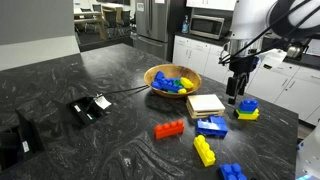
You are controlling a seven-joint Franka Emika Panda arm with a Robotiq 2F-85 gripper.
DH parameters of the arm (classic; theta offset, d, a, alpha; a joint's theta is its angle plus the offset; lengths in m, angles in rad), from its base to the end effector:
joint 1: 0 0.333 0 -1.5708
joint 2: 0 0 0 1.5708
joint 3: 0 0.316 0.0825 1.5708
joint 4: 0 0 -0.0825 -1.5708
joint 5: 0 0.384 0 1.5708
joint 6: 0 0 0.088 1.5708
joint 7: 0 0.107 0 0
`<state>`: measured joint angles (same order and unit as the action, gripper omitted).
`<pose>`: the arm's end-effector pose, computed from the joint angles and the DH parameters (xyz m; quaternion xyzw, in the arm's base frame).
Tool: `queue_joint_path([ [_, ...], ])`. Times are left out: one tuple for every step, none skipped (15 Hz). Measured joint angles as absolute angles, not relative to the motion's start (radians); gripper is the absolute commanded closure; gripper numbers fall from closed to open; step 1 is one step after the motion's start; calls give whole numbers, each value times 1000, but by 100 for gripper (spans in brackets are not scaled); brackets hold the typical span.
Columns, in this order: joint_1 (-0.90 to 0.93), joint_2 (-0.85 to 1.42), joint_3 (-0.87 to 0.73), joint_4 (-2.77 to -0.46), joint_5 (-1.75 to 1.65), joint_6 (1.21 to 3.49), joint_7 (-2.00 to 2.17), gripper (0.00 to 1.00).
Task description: Take the yellow building block from the counter and put it in the bowl
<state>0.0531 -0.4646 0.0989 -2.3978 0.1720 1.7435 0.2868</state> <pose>0.3805 0.0761 0.4715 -0.9889 0.0969 0.1056 0.0393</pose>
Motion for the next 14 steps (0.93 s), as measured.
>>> queue_joint_path([
  [53, -465, 99, -2398, 172, 1744, 287, 0],
  [53, -465, 99, -2398, 172, 1744, 287, 0],
  [53, -465, 99, -2398, 172, 1744, 287, 0],
  [53, -465, 99, -2398, 172, 1744, 287, 0],
  [53, -465, 100, -2398, 171, 1744, 287, 0],
  [54, -464, 102, -2396, 171, 1744, 287, 0],
  [55, -462, 106, -2392, 171, 1744, 290, 0],
  [55, -456, 115, -2384, 172, 1745, 302, 0],
  [56, -446, 127, -2374, 175, 1748, 327, 0],
  [57, -429, 141, -2361, 180, 1754, 363, 0],
  [57, -407, 155, -2349, 189, 1765, 415, 0],
  [58, -381, 169, -2337, 200, 1776, 471, 0],
  [58, -353, 184, -2326, 210, 1787, 532, 0],
  [59, -327, 198, -2318, 221, 1800, 584, 0],
])
